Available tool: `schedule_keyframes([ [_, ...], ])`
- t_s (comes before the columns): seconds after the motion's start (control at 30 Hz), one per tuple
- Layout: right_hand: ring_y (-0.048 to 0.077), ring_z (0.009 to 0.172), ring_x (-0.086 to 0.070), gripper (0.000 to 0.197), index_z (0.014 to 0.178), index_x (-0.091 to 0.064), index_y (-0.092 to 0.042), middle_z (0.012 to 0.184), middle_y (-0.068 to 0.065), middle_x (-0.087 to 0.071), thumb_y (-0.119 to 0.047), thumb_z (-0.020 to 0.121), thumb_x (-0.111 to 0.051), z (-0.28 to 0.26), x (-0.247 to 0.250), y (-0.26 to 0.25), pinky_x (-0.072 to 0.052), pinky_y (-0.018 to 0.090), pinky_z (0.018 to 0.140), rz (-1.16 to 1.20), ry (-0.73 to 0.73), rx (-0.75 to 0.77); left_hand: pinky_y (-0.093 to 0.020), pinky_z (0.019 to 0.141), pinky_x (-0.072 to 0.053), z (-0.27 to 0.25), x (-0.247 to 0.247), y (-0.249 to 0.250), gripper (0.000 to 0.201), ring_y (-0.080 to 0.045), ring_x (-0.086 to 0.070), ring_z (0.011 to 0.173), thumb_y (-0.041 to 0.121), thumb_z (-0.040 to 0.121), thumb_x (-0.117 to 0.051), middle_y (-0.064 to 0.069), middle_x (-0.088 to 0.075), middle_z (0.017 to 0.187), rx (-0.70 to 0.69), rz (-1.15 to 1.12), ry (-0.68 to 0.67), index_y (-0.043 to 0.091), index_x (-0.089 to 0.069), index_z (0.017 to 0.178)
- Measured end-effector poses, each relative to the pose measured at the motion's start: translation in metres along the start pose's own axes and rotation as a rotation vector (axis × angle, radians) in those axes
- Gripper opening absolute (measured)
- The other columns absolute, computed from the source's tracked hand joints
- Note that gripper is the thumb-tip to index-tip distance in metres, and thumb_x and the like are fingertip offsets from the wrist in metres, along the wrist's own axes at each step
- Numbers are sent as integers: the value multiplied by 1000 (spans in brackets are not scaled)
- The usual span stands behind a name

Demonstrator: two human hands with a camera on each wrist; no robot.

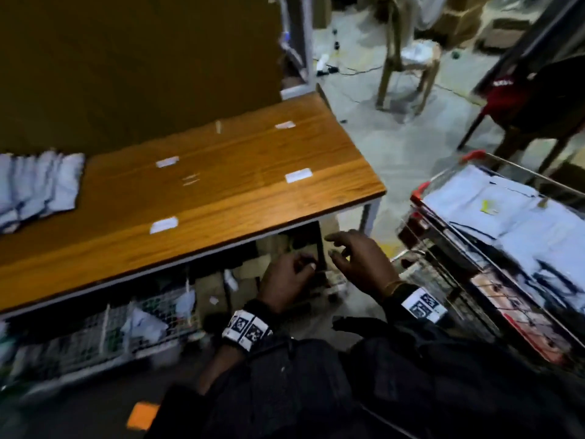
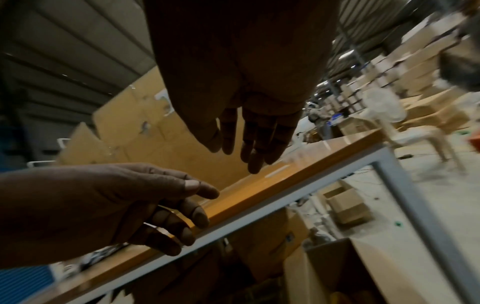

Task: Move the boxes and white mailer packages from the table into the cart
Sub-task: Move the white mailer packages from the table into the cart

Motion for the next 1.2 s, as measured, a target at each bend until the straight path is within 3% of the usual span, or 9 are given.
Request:
schedule_keyframes([
  [0.13, 18, 93, -64, 30, 117, -66, -17, 108, 6, -65, -18, 88, -62, 16, -45, -75, -48, 27, 80, 58, -120, 141, -30, 76, -53, -48, 64, -43, 24, -7, -65, 76, 37, 85, -63, 8, -70, 88, 101, -89, 199, 26, -71, 105],
  [0.3, 13, 89, -65, 34, 122, -62, -28, 111, -1, -66, -33, 89, -58, 28, -98, -134, -53, 38, 81, 55, -260, 253, -13, 68, -42, -97, 115, -82, 23, -8, -63, 85, 23, 91, -64, 1, -70, 104, 160, -81, 347, 17, -69, 112],
  [0.4, 12, 87, -64, 33, 124, -62, -27, 115, 0, -64, -27, 91, -60, 37, -125, -170, -51, 34, 82, 44, -351, 340, -22, 75, -51, -125, 134, -107, 22, -10, -65, 90, 26, 92, -64, 3, -70, 107, 250, -145, 429, 22, -69, 113],
  [0.53, 15, 86, -65, 33, 124, -64, -23, 119, 2, -63, -27, 91, -59, 47, -154, -208, -53, 38, 81, 60, -415, 441, -27, 78, -54, -154, 154, -133, 22, -7, -65, 90, 32, 92, -63, 4, -69, 106, 295, -184, 521, 25, -69, 112],
  [0.6, 15, 89, -65, 33, 125, -63, -24, 120, 2, -62, -27, 92, -59, 55, -168, -223, -52, 35, 81, 57, -441, 475, -30, 80, -55, -163, 164, -144, 21, -4, -65, 90, 32, 91, -63, 9, -70, 104, 310, -244, 570, 26, -69, 110],
  [0.77, 16, 97, -60, 35, 128, -60, -26, 116, 0, -57, -29, 94, -61, 90, -206, -257, -41, 23, 79, 76, -508, 524, -26, 75, -53, -166, 195, -174, 22, -10, -66, 89, 25, 91, -64, 5, -70, 101, 397, -238, 653, 22, -69, 112],
  [0.9, 14, 89, -58, 35, 130, -58, -26, 115, 2, -57, -29, 96, -58, 132, -242, -287, -43, 26, 77, 68, -603, 596, -25, 70, -53, -159, 230, -204, 23, -8, -66, 78, 29, 92, -62, 5, -69, 102, 473, -215, 720, 28, -68, 114],
  [1.03, 14, 86, -61, 34, 130, -58, -27, 115, 2, -59, -32, 96, -57, 179, -265, -322, -48, 31, 79, 92, -625, 647, -33, 80, -55, -145, 281, -230, 25, -10, -66, 88, 32, 93, -62, 5, -67, 105, 522, -174, 773, 27, -66, 118],
  [1.2, 13, 88, -60, 35, 130, -58, -30, 118, -1, -59, -35, 95, -58, 233, -289, -355, -47, 30, 78, 121, -637, 653, -36, 78, -55, -125, 335, -255, 30, -13, -64, 87, 36, 93, -62, 0, -65, 103, 583, -141, 853, 26, -64, 121],
])
Point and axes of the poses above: each hand's wrist, its own z-axis towards the middle knuckle, its own x-axis out of the back of the hand, y = z × x, the point moved 4 cm from there along z, towards the middle knuckle
